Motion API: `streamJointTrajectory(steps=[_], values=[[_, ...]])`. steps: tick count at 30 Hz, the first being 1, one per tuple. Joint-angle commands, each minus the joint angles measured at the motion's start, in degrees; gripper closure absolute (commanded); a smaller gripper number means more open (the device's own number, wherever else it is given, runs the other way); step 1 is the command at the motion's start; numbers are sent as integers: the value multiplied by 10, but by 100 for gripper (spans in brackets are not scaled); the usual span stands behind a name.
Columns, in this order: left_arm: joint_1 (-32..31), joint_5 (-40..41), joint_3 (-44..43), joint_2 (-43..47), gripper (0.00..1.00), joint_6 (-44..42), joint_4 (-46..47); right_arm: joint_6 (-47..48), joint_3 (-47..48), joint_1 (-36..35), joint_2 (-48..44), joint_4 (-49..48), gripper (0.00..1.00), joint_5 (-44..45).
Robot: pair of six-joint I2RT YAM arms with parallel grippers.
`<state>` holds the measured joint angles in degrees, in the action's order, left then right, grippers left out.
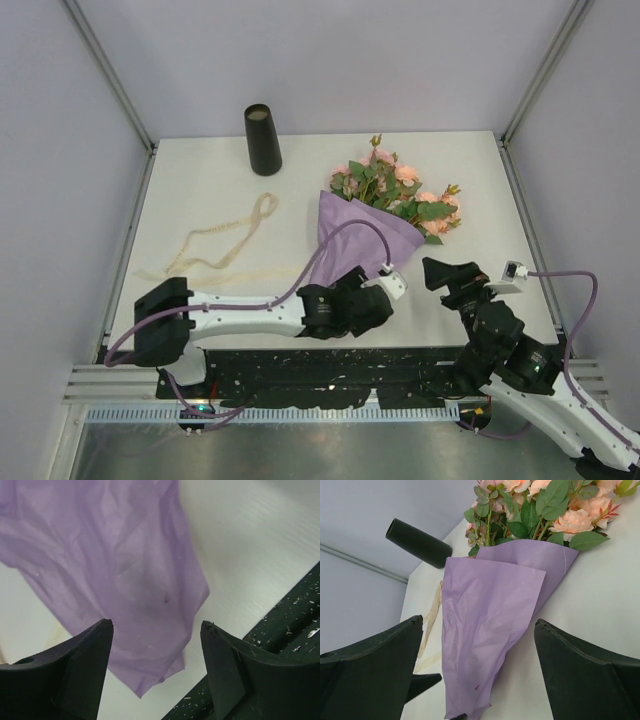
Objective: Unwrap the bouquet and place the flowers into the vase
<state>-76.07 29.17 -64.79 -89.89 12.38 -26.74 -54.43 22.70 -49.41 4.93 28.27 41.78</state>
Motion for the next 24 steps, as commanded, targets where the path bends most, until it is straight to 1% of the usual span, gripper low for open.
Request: streamJointTrajectory(steps=[1,5,13,21,23,24], values=[[-41,49,-67,-57,27,-39,26,-8,6,-3,-23,12,3,42],[-47,60,-92,-96,29,-40,16,-8,16,-3,-27,24,3,52],[-48,58,-89,-134,33,-31,24,-10,21,-3,-30,27,3,52],[-50,61,-79,-146,42,-28,39,-16,17,-3,-29,27,3,51],[-50,57,-75,-144,49,-32,45,-17,16,-3,-29,27,3,48],[-50,56,-74,-144,58,-32,47,-20,16,-3,-29,27,3,47]])
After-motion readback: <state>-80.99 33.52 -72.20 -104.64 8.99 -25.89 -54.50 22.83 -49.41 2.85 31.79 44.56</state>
